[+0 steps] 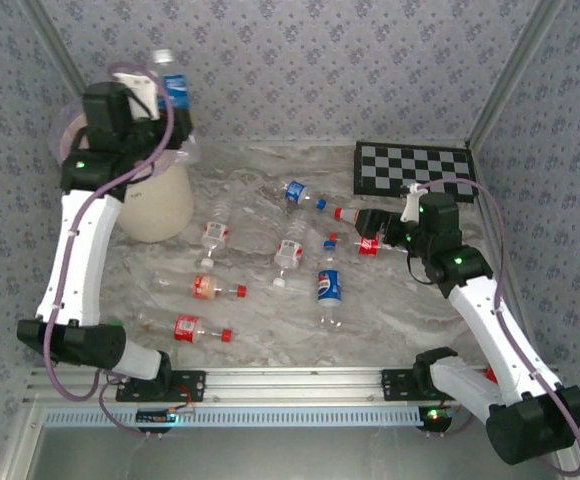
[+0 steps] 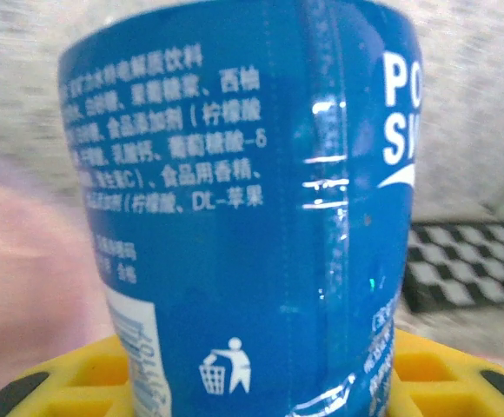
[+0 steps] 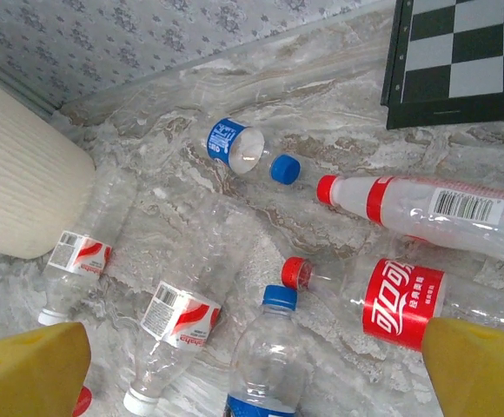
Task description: Put the plastic bottles in the bin
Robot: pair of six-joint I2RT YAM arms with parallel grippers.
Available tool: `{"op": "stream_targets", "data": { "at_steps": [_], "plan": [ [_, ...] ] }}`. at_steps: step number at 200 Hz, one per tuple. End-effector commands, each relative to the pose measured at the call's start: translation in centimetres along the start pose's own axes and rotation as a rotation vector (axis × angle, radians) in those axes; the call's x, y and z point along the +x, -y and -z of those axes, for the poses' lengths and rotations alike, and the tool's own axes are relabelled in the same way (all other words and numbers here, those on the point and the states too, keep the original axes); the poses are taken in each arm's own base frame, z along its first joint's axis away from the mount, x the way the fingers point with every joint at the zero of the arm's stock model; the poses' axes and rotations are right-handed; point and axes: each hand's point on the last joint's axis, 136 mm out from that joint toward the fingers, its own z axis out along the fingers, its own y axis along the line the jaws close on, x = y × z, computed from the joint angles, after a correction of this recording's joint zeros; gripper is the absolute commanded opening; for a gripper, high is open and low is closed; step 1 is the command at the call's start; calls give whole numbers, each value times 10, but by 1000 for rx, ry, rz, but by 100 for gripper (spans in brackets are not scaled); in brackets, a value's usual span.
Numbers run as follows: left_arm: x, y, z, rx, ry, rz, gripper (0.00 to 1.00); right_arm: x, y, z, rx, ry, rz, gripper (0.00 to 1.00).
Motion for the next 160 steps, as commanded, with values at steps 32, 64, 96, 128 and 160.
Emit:
{"op": "stream_targets", "data": {
  "at_steps": [32, 64, 96, 128, 160],
  "plan": [
    [5, -107, 10, -351, -55, 45, 7, 10, -4, -15, -32, -57, -52, 100],
    [42, -126, -24, -363, -209, 56, 5, 15, -8, -26, -58, -110, -77, 100],
    [73, -143, -51, -367, -312, 103, 7, 18, -6, -22, -46, -120, -68, 100],
    [107, -154, -79, -336, -476, 156, 13, 27, 0, -18, -33, -113, -76, 100],
    [132, -164, -103, -303, -538, 191, 40, 32, 2, -16, -28, -127, -77, 100]
  ]
}}
